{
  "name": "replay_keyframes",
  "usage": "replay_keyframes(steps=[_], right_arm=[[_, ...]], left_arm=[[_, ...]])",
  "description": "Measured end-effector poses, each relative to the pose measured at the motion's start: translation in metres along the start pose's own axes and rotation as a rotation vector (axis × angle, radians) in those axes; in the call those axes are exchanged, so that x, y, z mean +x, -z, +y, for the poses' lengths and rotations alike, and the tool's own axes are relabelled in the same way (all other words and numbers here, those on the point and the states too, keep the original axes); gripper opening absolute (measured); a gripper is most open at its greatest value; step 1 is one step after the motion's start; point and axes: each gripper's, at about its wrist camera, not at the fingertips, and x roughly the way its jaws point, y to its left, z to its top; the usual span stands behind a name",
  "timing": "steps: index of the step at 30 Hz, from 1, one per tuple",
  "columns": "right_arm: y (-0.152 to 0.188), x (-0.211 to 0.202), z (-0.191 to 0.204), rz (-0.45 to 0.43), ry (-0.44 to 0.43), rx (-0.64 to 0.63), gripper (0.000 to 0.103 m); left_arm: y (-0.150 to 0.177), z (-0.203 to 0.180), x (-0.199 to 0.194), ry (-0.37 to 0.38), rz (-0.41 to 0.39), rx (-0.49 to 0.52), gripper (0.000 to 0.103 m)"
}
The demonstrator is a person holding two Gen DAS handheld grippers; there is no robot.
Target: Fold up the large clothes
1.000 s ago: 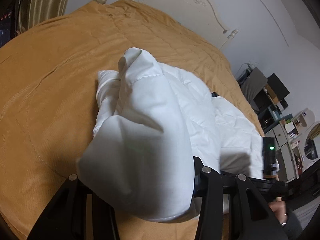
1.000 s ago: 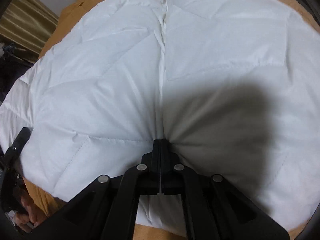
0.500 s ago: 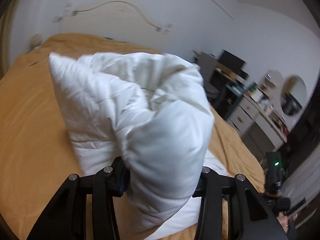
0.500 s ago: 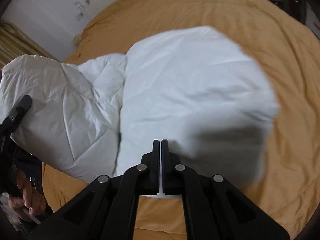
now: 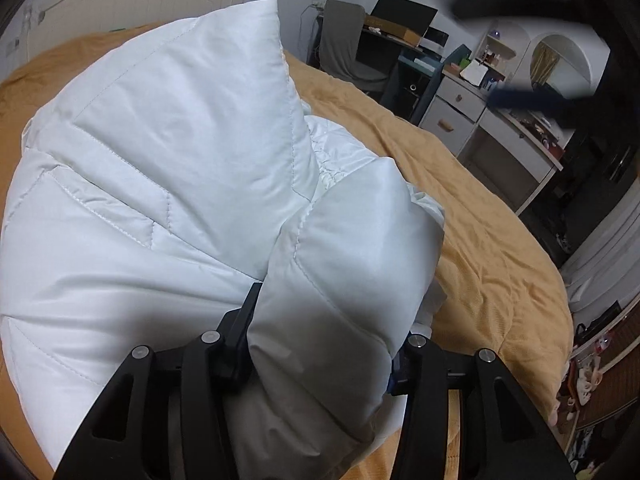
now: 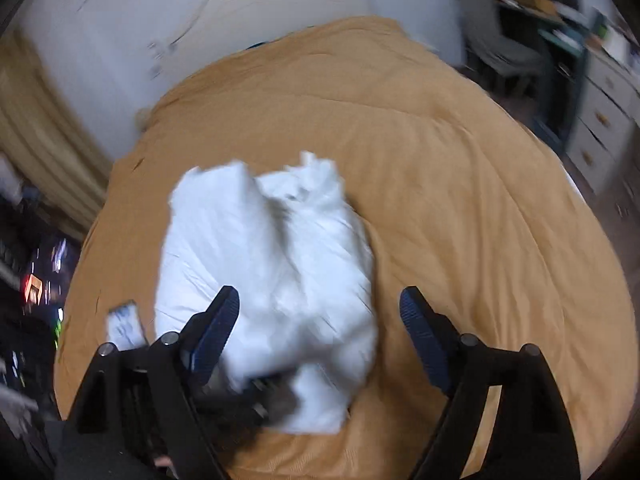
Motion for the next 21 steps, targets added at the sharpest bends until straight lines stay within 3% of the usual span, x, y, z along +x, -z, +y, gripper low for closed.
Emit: replay_keyframes(steps=[3,4,5,8,12,17,19,20,21], right_arm=[[-0.035,0.045,0.035,0.085,-0.036,-0.082,0.082],[-0.045,0.061,0.046,0.111,-0.032,-0.100,0.072],[-0.052,0.078,0.052,0.148,-0.028,-0.119,0.055],[-0.051,0.113,0.049,0.267,0.065,-0.137,0.026],[-0.043,0.147,0.021,0.375,0.105,-0.059,0.025],[-0.034,0.152,0.010,0.390,0.124,-0.038,0.023],[-0.034,0.153,0.006,0.397,0.129,-0.027,0.023],[-0.033,0.151,0.006,0.394,0.133,-0.035,0.023],[-0.032,0.150,0.006,0.391,0.137,-0.042,0.023]], left_arm=[[-0.009,-0.002,0.000,0.004,0.002,-0.001,0.048],[-0.009,-0.001,0.001,0.002,0.001,0.004,0.048],[-0.010,0.000,0.002,-0.001,0.000,0.009,0.049],[-0.010,-0.001,0.001,0.001,-0.007,0.015,0.049],[-0.006,-0.005,-0.014,0.073,-0.018,0.036,0.049],[0.017,0.016,-0.093,0.196,-0.016,0.008,0.050],[0.017,0.041,-0.133,0.223,-0.088,-0.071,0.050],[0.011,0.056,-0.151,0.195,-0.152,-0.104,0.051],[0.003,0.071,-0.165,0.120,-0.218,-0.128,0.054]])
